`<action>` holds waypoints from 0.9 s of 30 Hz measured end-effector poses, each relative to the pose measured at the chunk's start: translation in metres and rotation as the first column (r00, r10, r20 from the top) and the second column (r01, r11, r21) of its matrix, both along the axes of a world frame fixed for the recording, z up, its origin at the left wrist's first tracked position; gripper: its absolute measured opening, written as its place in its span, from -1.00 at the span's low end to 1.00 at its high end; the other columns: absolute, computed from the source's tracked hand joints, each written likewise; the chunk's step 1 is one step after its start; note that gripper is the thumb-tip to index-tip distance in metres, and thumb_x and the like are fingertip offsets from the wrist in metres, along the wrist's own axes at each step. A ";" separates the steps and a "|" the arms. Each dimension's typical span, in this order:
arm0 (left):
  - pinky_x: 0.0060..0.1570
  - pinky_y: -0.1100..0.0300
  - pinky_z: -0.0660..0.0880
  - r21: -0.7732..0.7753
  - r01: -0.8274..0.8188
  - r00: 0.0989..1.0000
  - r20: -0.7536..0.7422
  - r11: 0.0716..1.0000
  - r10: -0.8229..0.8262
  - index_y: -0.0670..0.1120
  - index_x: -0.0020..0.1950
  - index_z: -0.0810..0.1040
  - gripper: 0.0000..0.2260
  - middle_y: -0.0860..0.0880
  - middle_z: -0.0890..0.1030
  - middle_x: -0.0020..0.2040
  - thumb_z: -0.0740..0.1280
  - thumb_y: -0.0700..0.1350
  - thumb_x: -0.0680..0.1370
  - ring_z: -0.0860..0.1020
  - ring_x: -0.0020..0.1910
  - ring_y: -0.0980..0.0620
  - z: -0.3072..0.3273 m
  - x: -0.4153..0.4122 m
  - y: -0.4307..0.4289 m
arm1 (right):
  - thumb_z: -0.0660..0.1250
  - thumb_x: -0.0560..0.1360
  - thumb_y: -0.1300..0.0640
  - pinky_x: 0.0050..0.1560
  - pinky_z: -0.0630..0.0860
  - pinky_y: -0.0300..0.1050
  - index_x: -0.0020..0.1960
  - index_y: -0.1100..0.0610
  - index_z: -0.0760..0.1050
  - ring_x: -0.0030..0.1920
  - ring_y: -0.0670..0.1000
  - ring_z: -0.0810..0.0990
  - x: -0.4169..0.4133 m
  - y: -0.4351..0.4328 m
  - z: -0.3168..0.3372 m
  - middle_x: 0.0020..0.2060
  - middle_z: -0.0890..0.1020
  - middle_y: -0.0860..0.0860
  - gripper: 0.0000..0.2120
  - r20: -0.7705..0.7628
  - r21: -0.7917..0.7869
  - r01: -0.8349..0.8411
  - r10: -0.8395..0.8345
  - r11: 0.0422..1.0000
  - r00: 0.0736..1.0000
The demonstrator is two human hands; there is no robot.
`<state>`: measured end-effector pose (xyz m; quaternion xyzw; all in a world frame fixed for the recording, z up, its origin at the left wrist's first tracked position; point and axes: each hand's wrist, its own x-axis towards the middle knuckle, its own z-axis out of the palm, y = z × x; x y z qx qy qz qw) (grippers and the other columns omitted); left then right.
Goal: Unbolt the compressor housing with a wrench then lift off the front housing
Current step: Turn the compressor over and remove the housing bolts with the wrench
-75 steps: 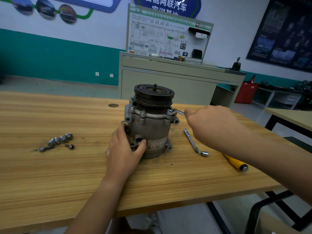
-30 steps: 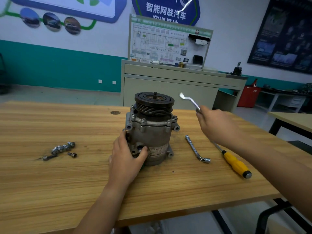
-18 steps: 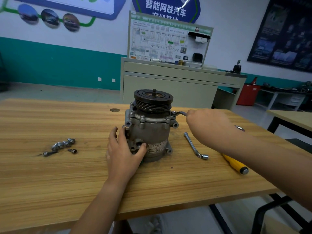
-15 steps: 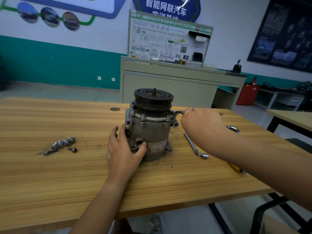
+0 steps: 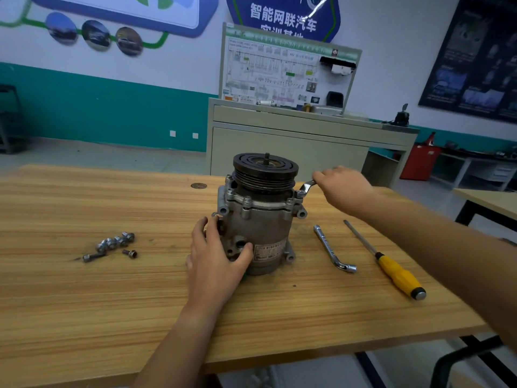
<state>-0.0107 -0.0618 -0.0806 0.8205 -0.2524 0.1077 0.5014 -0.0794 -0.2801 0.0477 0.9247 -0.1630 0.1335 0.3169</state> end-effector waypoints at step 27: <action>0.32 -0.17 0.27 0.004 -0.021 1.000 0.011 1.000 0.021 -0.12 0.48 0.17 -0.27 -0.04 0.09 0.49 0.40 0.08 0.42 0.27 0.40 -0.09 0.002 -0.001 0.000 | 0.01 0.60 0.10 -0.53 0.22 -0.21 0.05 0.18 0.32 -0.49 -0.06 0.30 -0.057 0.064 0.015 -0.43 0.31 -0.02 -0.82 -0.241 -0.103 0.104 -0.127 0.989 0.962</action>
